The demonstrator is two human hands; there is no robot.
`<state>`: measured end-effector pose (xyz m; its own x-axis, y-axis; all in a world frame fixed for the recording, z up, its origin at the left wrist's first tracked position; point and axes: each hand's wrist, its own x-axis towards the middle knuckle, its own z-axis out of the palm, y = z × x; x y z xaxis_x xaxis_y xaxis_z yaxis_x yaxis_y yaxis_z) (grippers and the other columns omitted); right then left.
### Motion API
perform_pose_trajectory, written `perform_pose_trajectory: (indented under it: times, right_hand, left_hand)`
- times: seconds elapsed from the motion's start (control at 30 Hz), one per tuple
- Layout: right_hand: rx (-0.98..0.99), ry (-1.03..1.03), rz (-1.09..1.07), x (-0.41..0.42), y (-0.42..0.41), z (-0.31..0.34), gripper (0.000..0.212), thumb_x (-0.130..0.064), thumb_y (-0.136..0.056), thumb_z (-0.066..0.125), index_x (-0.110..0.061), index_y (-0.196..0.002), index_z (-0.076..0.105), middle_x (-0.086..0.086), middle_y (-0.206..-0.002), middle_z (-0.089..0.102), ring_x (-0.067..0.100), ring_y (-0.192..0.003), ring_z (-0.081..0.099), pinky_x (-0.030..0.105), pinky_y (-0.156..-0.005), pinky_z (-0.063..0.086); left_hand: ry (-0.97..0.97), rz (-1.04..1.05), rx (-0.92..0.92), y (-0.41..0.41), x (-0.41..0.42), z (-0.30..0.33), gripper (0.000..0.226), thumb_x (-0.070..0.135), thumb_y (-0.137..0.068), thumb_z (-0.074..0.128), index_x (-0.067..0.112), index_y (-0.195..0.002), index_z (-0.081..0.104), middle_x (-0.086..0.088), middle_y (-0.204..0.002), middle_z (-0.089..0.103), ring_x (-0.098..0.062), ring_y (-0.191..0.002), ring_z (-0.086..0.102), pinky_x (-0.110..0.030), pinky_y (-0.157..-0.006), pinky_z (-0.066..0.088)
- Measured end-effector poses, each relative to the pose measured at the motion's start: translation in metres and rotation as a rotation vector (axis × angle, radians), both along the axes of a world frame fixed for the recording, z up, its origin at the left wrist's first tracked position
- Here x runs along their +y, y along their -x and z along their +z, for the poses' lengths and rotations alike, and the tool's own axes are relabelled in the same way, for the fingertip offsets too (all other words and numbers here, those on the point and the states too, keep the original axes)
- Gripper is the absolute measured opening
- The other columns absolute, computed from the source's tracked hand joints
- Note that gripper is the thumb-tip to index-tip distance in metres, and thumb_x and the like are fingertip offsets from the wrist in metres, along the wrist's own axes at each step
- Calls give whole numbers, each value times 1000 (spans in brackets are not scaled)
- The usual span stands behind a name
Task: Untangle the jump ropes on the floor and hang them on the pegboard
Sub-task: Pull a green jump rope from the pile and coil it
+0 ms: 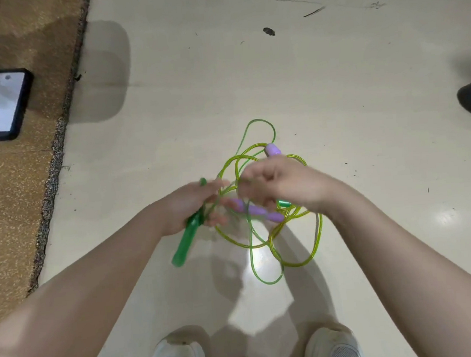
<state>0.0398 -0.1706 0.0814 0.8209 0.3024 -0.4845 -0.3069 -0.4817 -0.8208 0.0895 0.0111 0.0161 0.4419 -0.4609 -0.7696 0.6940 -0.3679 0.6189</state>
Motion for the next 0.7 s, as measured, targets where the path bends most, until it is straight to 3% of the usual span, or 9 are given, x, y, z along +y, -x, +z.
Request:
perform_pose_trajectory:
  times: [0.1, 0.17, 0.23, 0.33, 0.43, 0.5, 0.57, 0.63, 0.7]
  right_hand:
    - [-130, -213, -493, -9, -9, -12, 14, -12, -86, 63, -14, -72, 63, 0, -52, 46, 8, -45, 41, 18, -53, 38]
    - [-132, -199, -650, -5, -8, -28, 14, -13, -87, 61, -13, -73, 62, 2, -55, 42, 9, -45, 38, 21, -50, 35]
    - [-82, -166, -732, -2, -3, -43, 17, -15, -89, 59, -12, -72, 59, 1, -55, 38, 8, -41, 34, 22, -47, 31]
    - [26, -200, -796, -4, 6, -53, 23, -18, -92, 57, -13, -70, 55, -5, -47, 36, 9, -39, 32, 19, -43, 29]
    - [263, -546, -890, -7, 12, -57, 18, -19, -94, 53, -18, -76, 52, -8, -52, 34, 4, -36, 28, 14, -36, 22]
    - [366, -609, -814, -4, 20, -61, 16, -19, -94, 51, -17, -79, 56, -9, -46, 28, 3, -34, 22, 13, -36, 20]
    - [369, -442, -559, 5, 29, -63, 23, -22, -96, 49, -14, -79, 62, -7, -48, 23, 6, -38, 18, 16, -37, 16]
    - [385, -287, -272, 19, 33, -55, 25, -26, -97, 45, -15, -88, 66, -5, -53, 23, 9, -42, 17, 21, -42, 12]
    - [390, -177, -40, 27, 30, -43, 30, -25, -99, 42, -8, -107, 65, -1, -56, 26, 11, -42, 21, 21, -40, 16]
  left_hand:
    - [123, -227, 217, 6, -7, 26, 76, 71, -79, 23, 13, -90, 72, -9, -75, 69, -6, -26, 22, -16, -35, 23]
    - [177, -331, 197, 2, -14, 37, 77, 73, -72, 26, 12, -86, 70, -10, -80, 70, -4, -26, 16, -15, -35, 18]
    - [151, -398, 51, 0, -20, 47, 60, 65, -81, 44, 11, -94, 67, -10, -92, 70, -4, -27, 16, -17, -37, 17]
    - [142, -355, -182, 0, -21, 51, 25, 29, -93, 52, 12, -102, 67, 7, -69, 67, -5, -34, 19, -22, -44, 18]
    - [468, -183, 22, -2, -12, 49, 19, 25, -87, 58, 21, -99, 72, 6, -94, 73, -2, -31, 17, -13, -37, 25]
    - [740, -31, 213, -6, -5, 45, 26, 32, -79, 66, 26, -104, 72, 4, -101, 72, -2, -29, 19, -8, -35, 30]
    - [795, 142, 232, -12, -4, 40, 31, 31, -86, 57, 30, -116, 65, 4, -110, 69, 1, -32, 34, -5, -46, 33]
    - [577, 284, 91, -16, -9, 29, 35, 27, -96, 43, 32, -129, 51, 2, -128, 60, 0, -50, 59, -14, -71, 44]
    - [263, 340, -58, -15, -7, 11, 43, 23, -99, 42, 27, -141, 34, -2, -140, 48, -14, -72, 71, -21, -75, 54]
